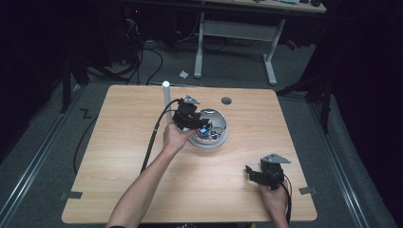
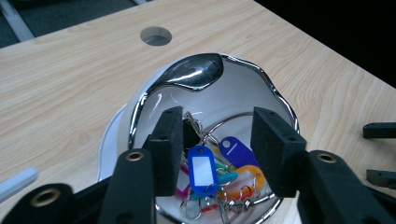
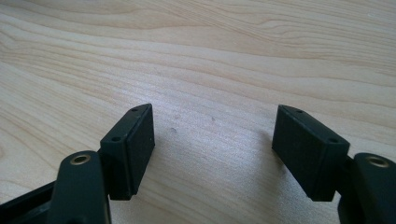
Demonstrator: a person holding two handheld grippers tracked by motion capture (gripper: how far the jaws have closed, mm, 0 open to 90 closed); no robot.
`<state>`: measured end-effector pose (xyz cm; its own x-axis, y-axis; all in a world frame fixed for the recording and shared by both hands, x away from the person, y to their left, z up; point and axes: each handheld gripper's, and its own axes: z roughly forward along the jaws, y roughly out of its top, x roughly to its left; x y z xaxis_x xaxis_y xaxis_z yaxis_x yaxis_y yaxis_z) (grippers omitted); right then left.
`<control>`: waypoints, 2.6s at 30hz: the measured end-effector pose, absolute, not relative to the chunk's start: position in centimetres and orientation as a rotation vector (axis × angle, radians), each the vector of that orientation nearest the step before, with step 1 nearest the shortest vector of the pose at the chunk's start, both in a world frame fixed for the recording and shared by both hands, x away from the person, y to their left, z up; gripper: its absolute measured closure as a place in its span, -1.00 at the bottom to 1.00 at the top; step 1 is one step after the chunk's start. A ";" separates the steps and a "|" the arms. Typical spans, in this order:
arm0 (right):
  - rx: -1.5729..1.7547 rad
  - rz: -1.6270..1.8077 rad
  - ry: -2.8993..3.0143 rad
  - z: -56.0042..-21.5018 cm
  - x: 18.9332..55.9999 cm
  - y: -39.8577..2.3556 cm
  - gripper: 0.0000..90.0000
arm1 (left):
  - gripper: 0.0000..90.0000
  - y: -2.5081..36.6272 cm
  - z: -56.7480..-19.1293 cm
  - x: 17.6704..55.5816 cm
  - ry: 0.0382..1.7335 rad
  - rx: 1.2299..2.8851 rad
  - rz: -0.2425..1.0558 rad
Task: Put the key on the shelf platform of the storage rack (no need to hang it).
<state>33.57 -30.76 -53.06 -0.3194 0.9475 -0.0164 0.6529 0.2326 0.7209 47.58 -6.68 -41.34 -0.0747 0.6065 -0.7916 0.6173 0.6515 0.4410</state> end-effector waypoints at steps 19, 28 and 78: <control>1.466 0.861 2.056 -53.1 33.6 -30.8 -0.33 | -0.11 -2.6 -40.3 44.6 1.719 0.958 0.009; 1.467 0.861 2.054 -53.1 33.6 -30.8 -0.33 | -0.13 -0.6 -40.2 43.6 1.704 0.937 0.039; 1.468 0.861 2.053 -53.1 33.6 -30.7 -0.33 | -0.24 8.6 -43.5 39.5 1.792 0.803 0.087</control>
